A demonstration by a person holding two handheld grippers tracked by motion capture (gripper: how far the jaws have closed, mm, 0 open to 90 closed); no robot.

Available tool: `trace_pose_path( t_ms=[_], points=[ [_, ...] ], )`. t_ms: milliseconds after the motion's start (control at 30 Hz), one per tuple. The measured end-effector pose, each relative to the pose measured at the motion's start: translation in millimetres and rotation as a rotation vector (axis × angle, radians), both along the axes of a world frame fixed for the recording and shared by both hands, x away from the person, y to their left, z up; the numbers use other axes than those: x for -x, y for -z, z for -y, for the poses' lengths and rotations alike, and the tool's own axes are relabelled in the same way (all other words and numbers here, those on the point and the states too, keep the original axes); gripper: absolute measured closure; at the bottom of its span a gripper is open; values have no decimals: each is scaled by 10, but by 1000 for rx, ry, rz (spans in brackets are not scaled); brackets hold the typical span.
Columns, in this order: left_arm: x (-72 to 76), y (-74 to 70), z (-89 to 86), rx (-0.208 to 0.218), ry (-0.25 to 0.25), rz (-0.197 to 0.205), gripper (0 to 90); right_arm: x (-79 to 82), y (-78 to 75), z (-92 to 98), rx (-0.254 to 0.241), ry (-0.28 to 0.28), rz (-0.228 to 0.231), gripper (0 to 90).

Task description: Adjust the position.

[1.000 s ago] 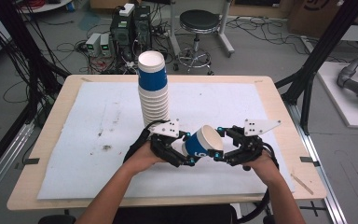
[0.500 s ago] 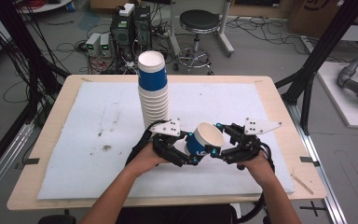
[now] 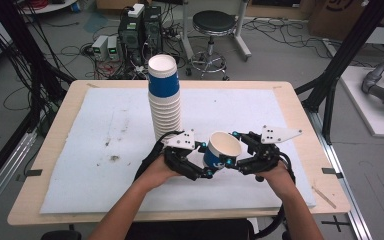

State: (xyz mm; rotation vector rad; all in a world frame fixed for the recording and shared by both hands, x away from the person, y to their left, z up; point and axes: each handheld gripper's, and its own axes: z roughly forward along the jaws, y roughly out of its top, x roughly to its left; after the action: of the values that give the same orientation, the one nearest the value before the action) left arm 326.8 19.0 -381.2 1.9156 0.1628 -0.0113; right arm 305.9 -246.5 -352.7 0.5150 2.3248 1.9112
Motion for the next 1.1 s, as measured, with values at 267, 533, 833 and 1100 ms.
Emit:
trace_pose_path(
  t_ms=[267, 533, 833, 1100],
  points=[
    [8, 11, 19, 69, -44, 4, 302, -3, 57, -61, -102, 55, -8, 192],
    [33, 30, 30, 70, -58, 7, 296, 21, 49, -82, -65, 52, 31, 245],
    [96, 118, -243, 70, -145, -1, 247, -20, 30, 85, 30, 178, 78, 250],
    [157, 108, -444, 84, -174, 2, 193, -80, 54, 199, 64, 265, 86, 249]
  ],
)
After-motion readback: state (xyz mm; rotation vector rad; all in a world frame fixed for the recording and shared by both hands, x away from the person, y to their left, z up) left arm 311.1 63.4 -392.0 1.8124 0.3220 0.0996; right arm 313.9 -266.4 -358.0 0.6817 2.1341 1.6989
